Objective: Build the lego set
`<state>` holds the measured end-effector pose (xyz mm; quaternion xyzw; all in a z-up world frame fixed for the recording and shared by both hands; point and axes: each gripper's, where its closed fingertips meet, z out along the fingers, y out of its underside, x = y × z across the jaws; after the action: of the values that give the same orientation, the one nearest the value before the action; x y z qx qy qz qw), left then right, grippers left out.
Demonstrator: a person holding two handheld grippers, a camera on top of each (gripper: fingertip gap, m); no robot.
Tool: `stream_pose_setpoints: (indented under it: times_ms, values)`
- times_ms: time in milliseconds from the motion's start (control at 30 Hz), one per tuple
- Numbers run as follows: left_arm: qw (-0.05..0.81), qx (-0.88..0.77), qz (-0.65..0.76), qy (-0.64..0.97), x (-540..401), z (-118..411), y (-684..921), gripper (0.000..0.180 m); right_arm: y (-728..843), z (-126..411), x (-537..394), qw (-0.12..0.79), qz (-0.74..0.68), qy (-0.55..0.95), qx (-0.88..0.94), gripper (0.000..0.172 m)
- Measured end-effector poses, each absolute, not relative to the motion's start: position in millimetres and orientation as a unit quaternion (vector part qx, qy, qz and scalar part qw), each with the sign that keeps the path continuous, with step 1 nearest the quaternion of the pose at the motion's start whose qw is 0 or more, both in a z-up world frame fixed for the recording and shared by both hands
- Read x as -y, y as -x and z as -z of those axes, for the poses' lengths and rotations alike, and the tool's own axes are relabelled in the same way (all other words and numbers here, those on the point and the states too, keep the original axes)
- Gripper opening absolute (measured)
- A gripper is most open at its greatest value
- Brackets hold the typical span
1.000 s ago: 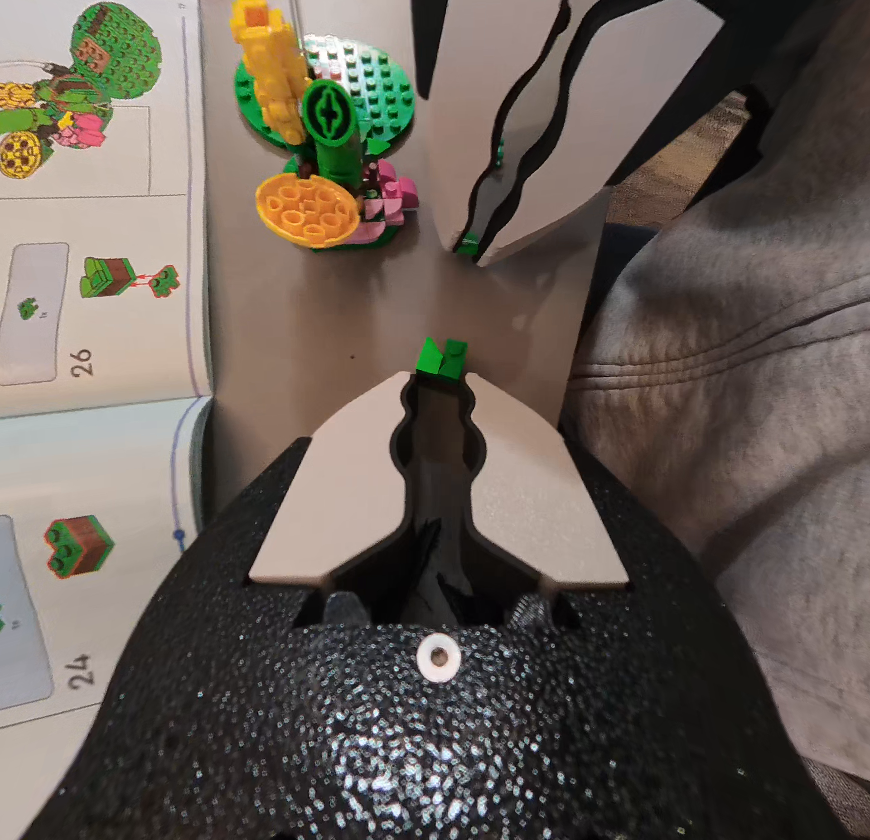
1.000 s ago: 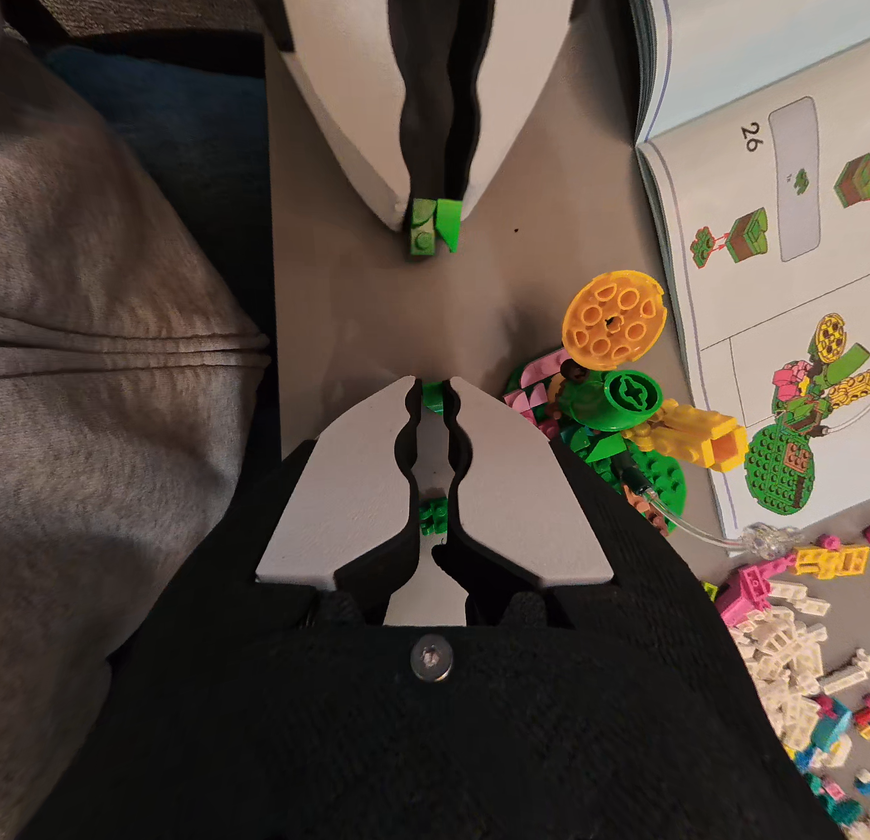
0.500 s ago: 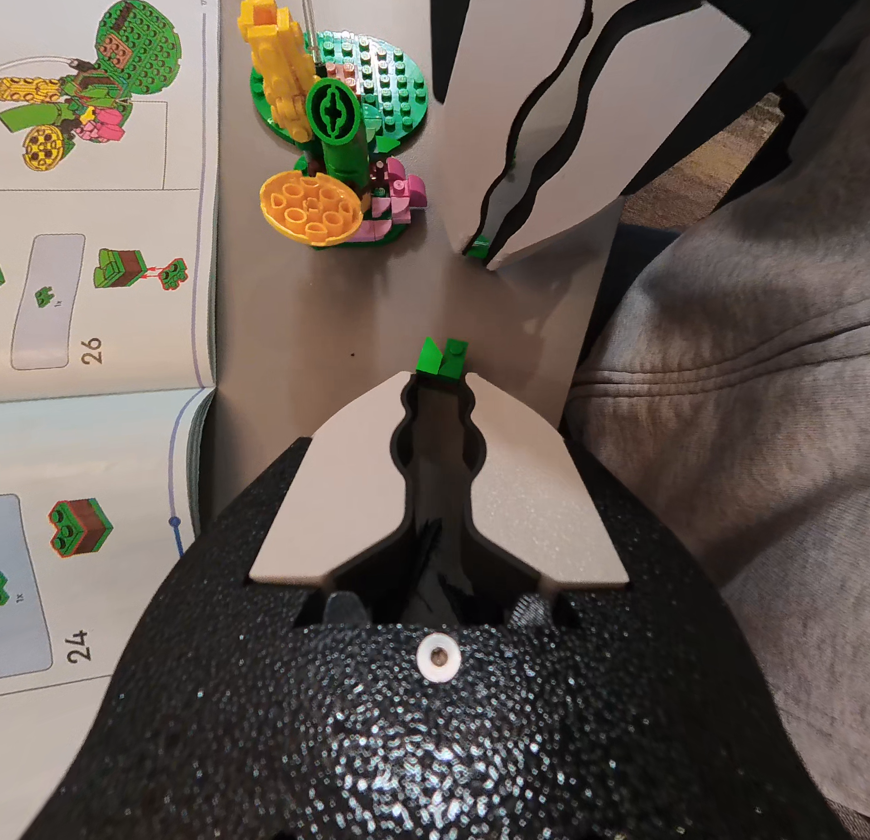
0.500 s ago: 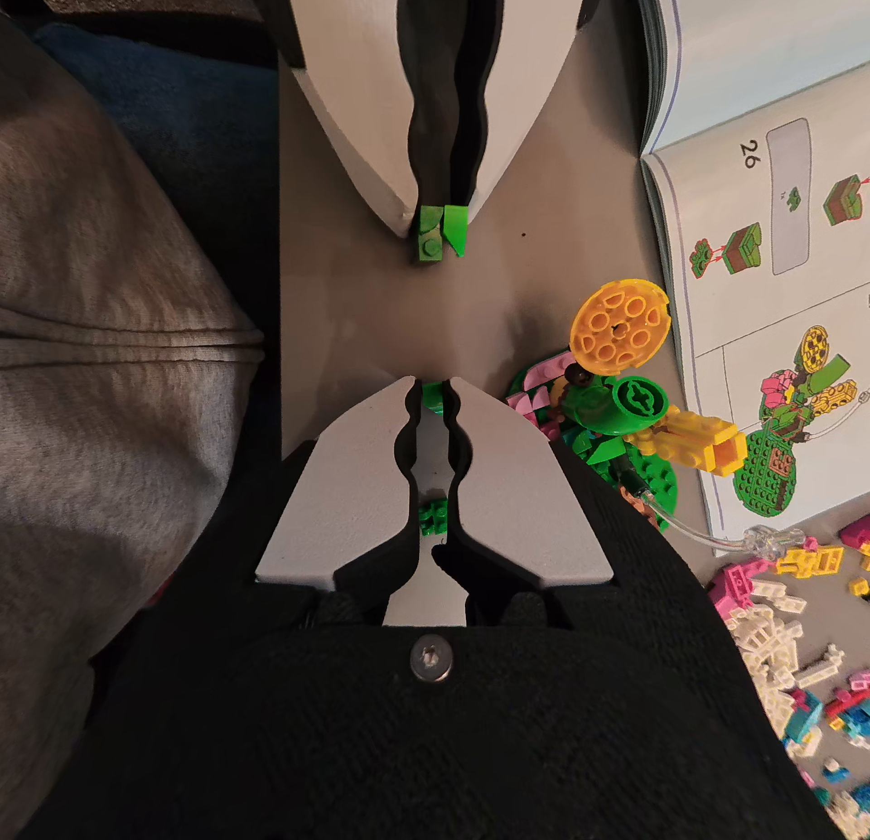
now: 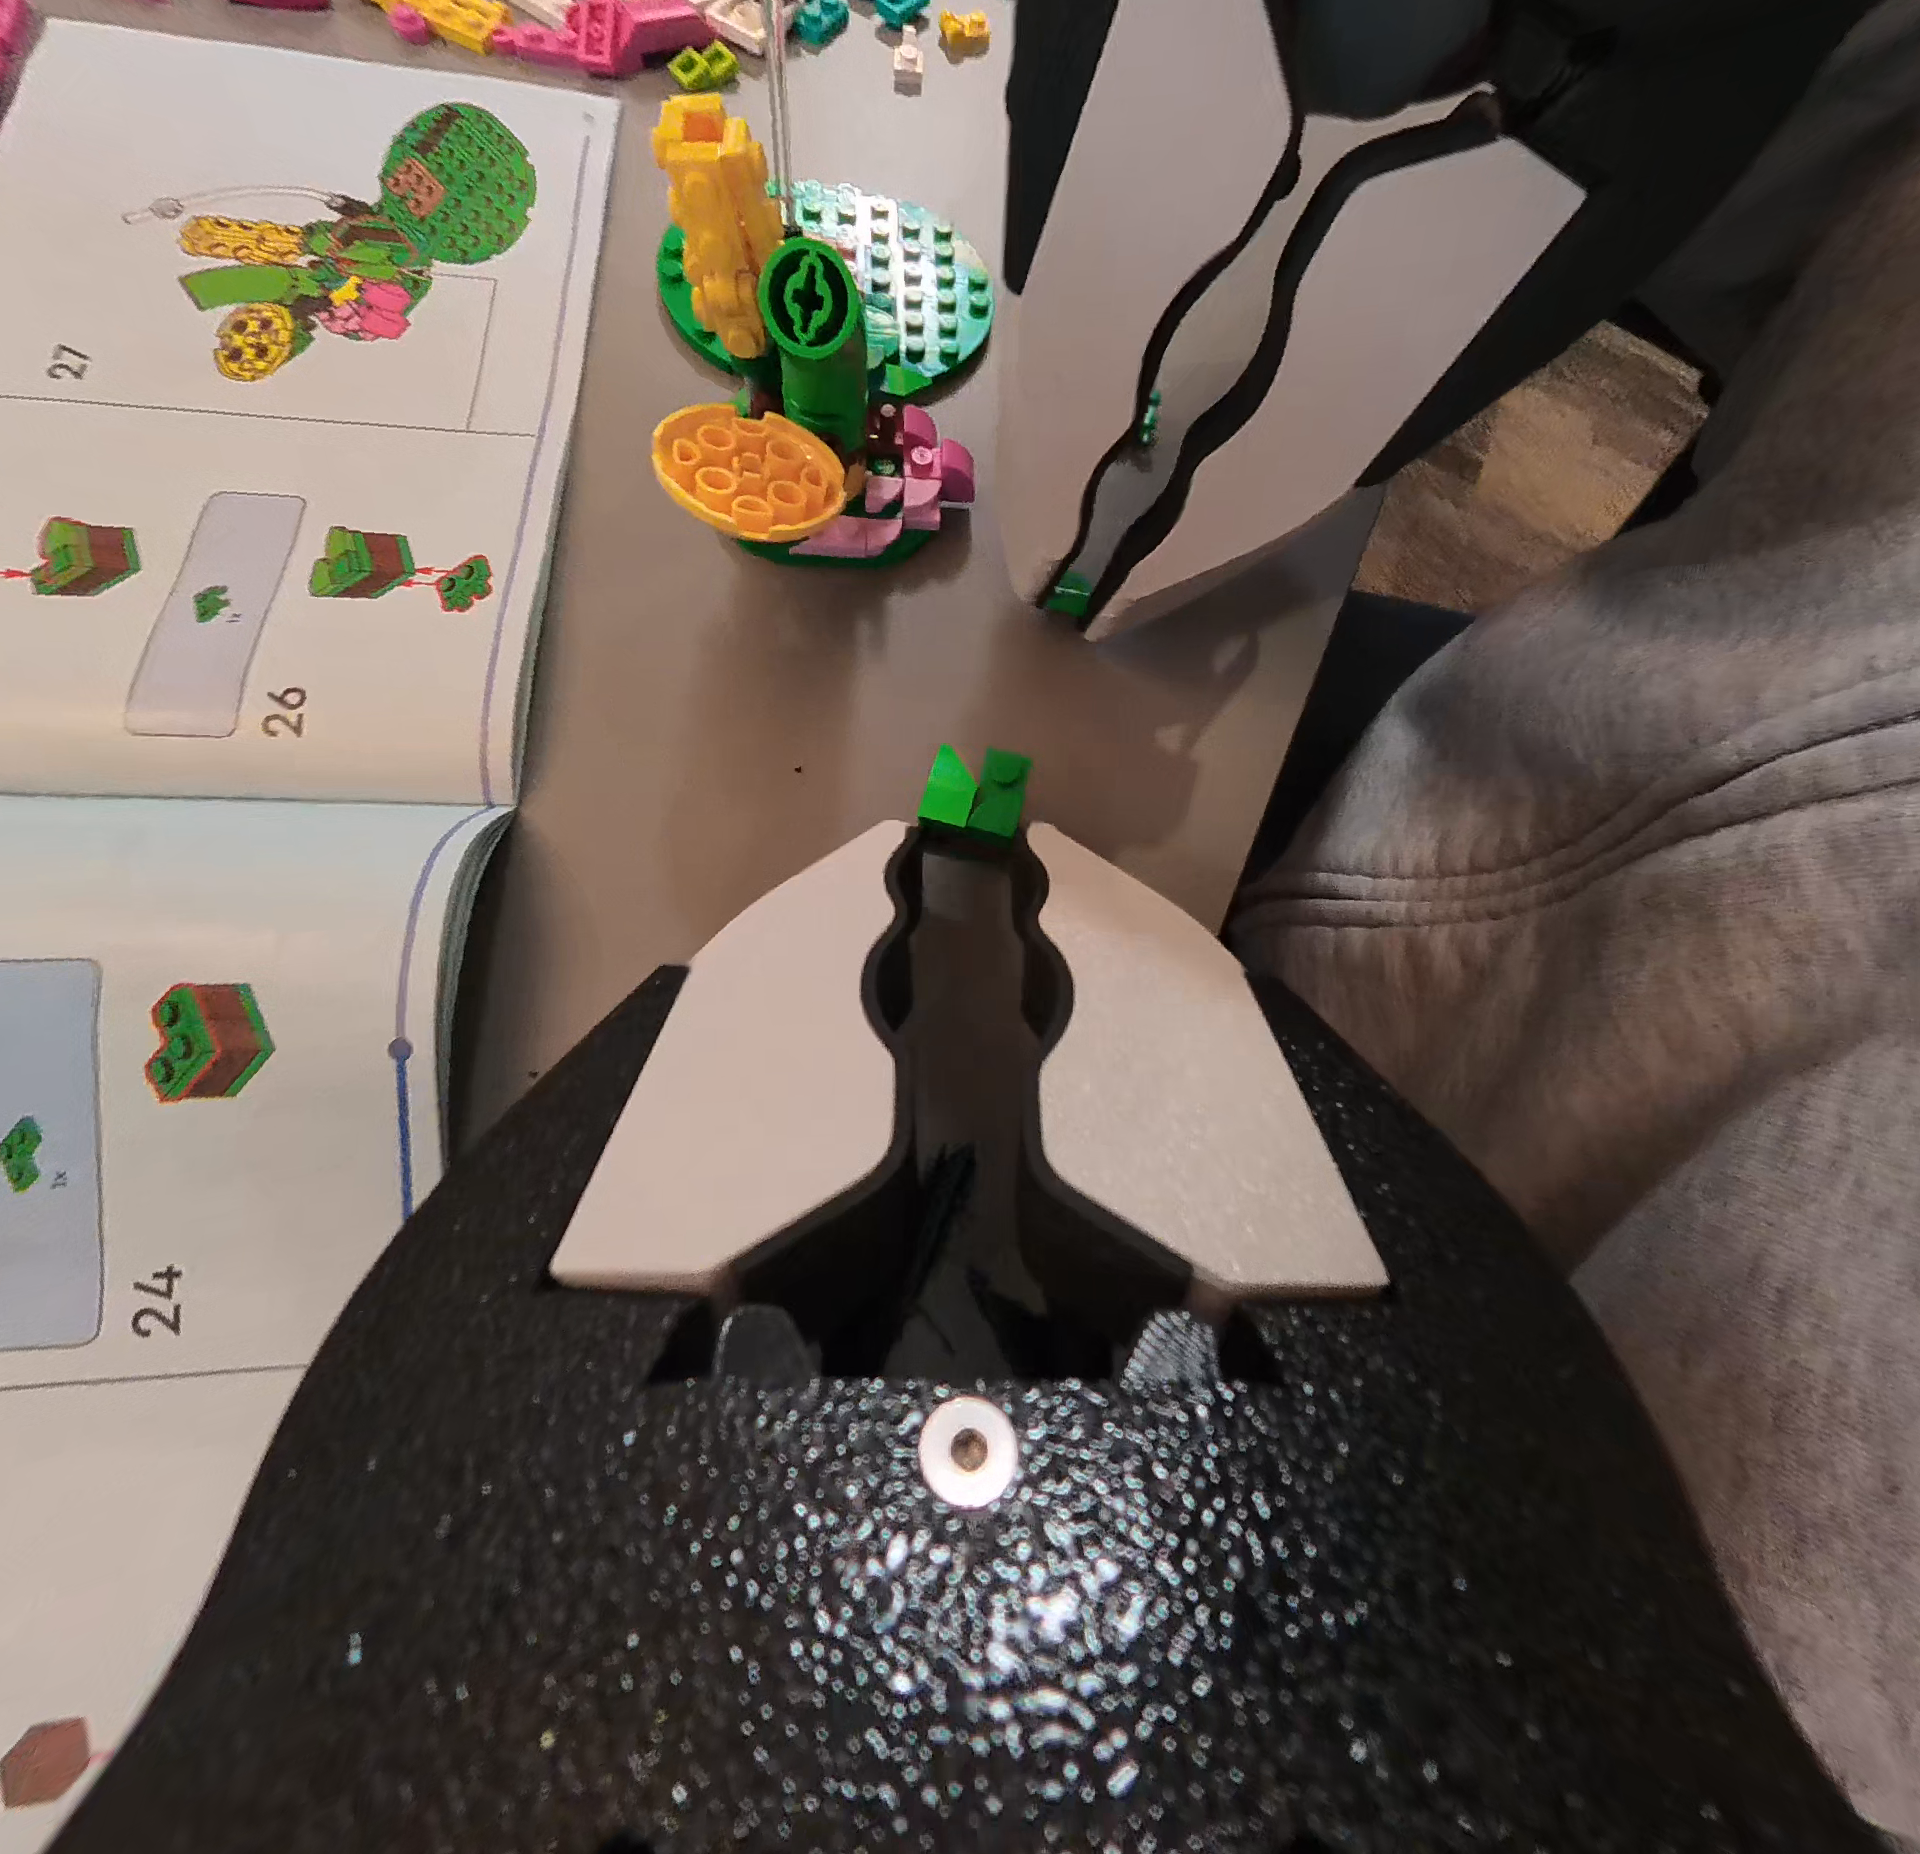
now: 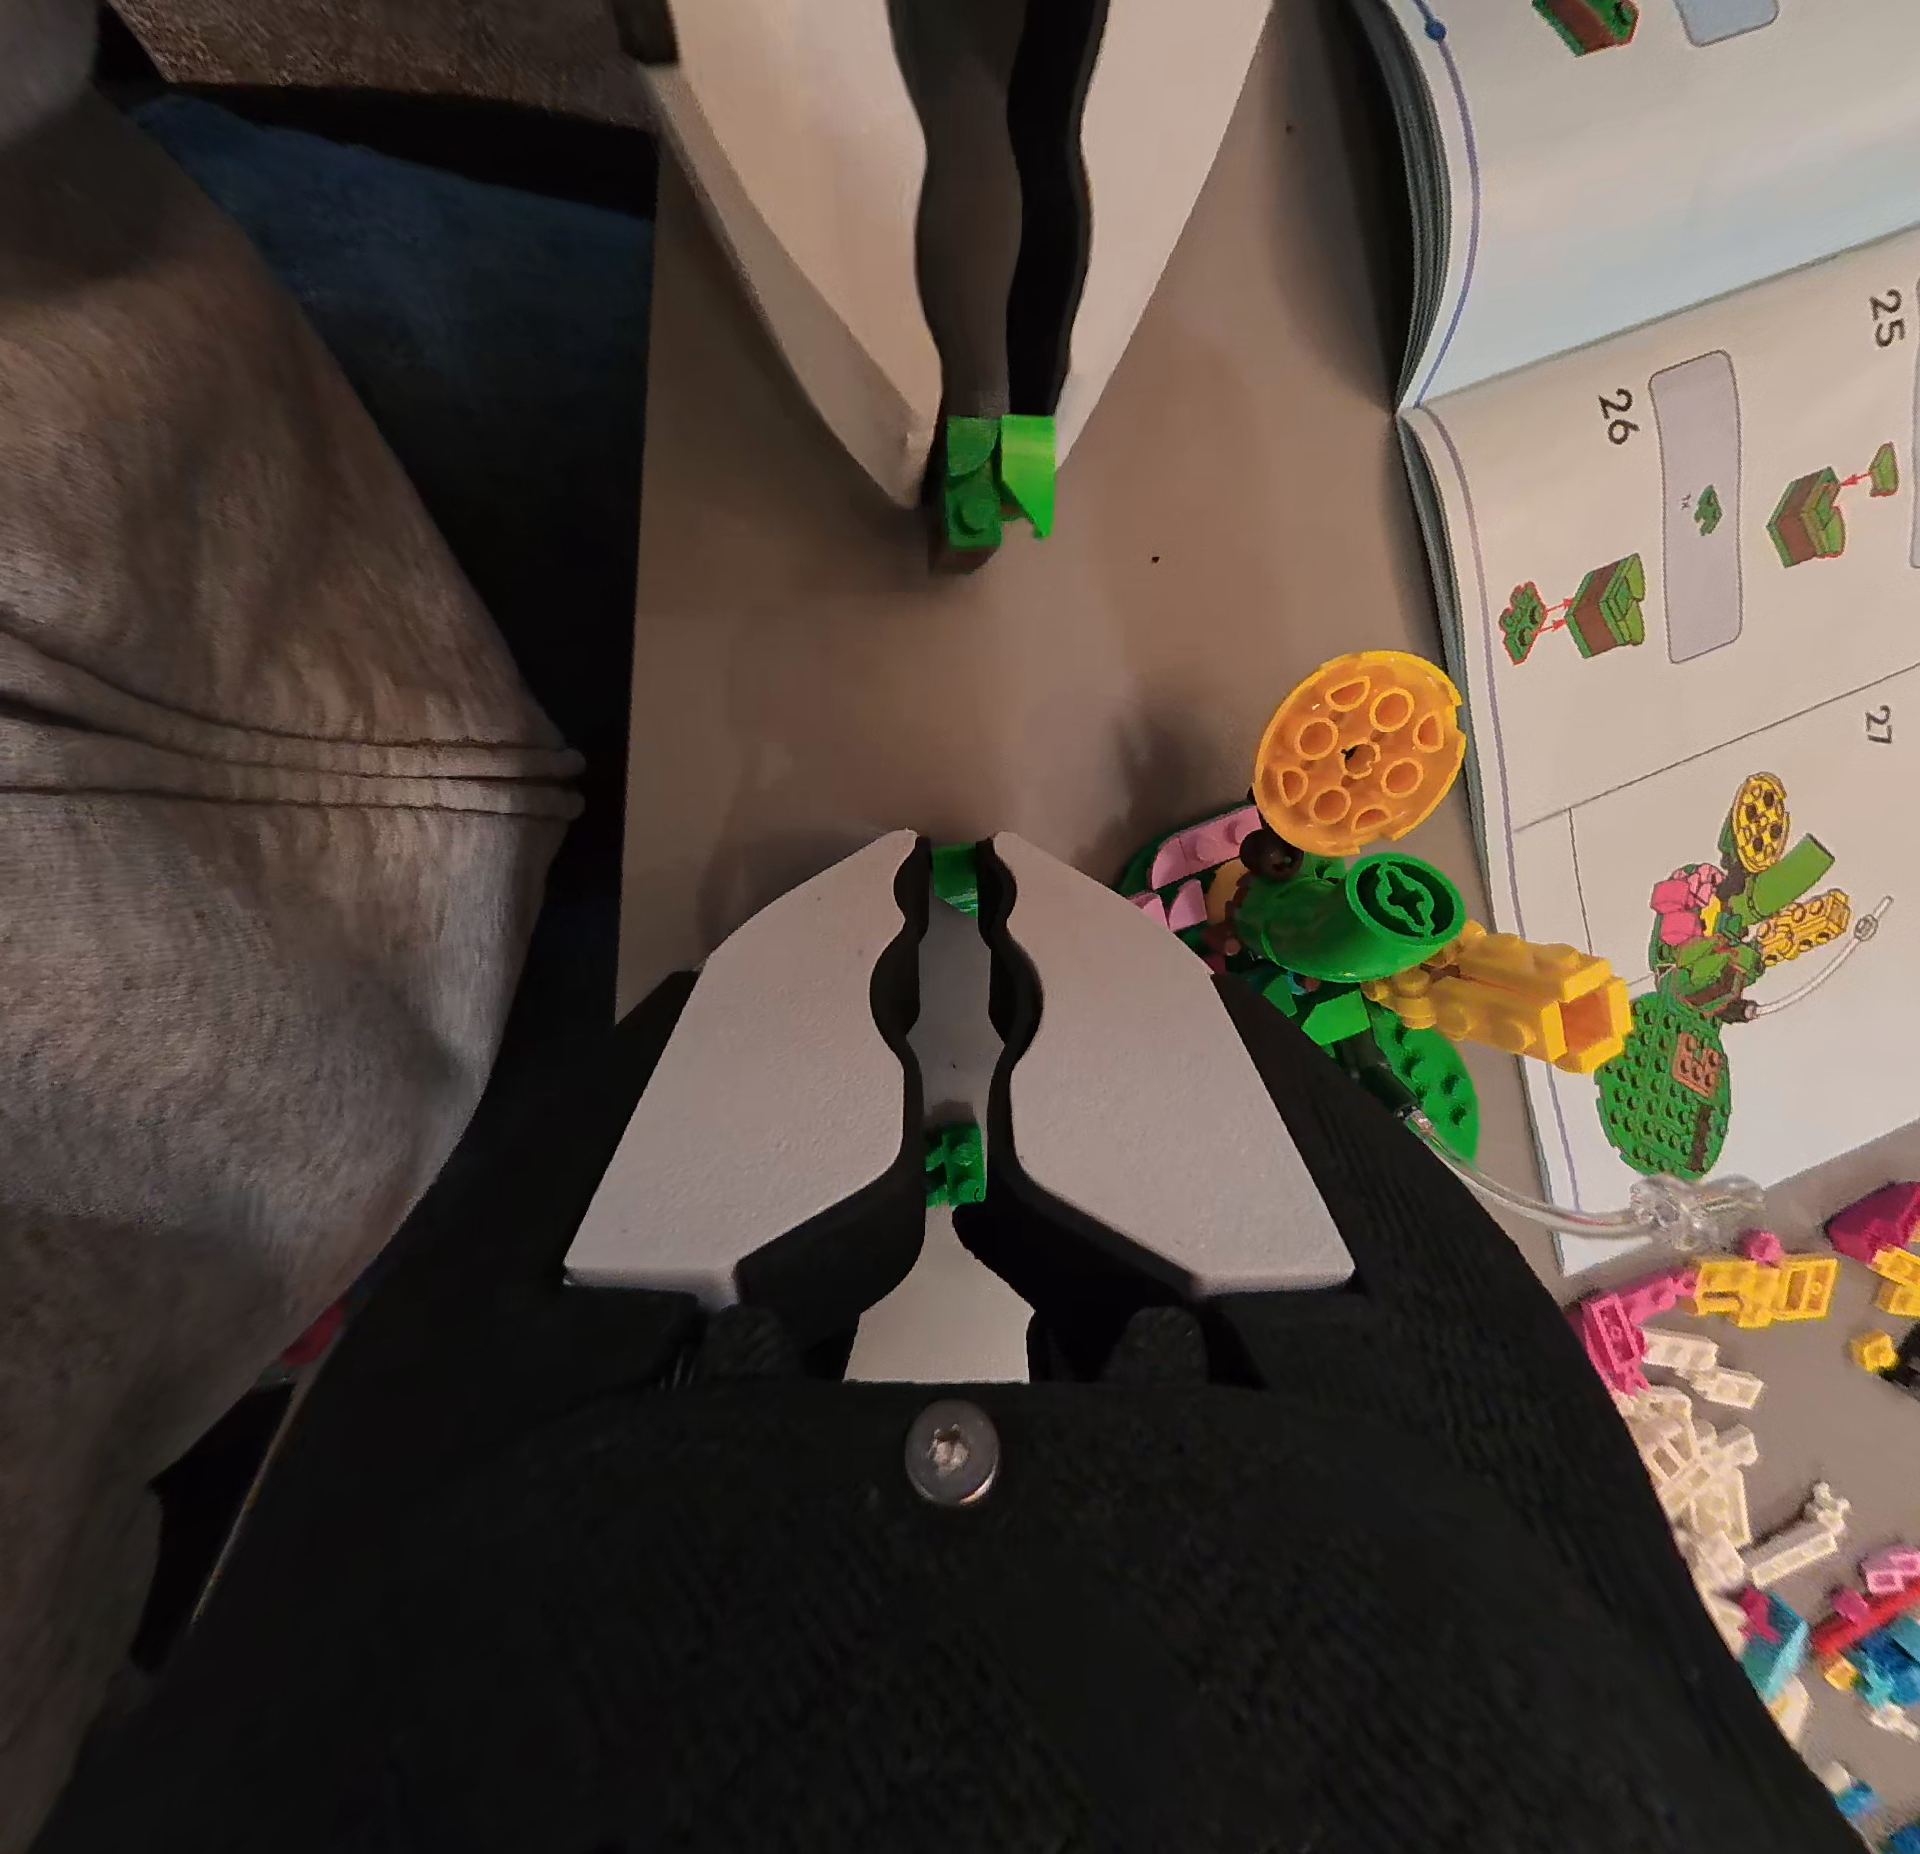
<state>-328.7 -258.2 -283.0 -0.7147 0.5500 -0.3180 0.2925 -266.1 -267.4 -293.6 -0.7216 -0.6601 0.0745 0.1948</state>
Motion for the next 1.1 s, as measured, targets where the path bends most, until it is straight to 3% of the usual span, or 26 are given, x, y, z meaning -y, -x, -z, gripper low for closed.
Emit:
stream_pose_setpoints:
  times_ms: [533, 1100]
  values:
    - [0.328, -0.559, 0.295, 0.702, 251.5, 279.8, 329.1, 0.016, 268.5, 286.1, 267.3, 0.235, -0.098, 0.713, 0.654, 0.007]
    - [0.292, -0.547, 0.290, 0.729, 252.5, 287.6, 325.2, 0.016, 265.0, 294.5, 274.3, 0.174, -0.086, 0.713, 0.673, 0.007]
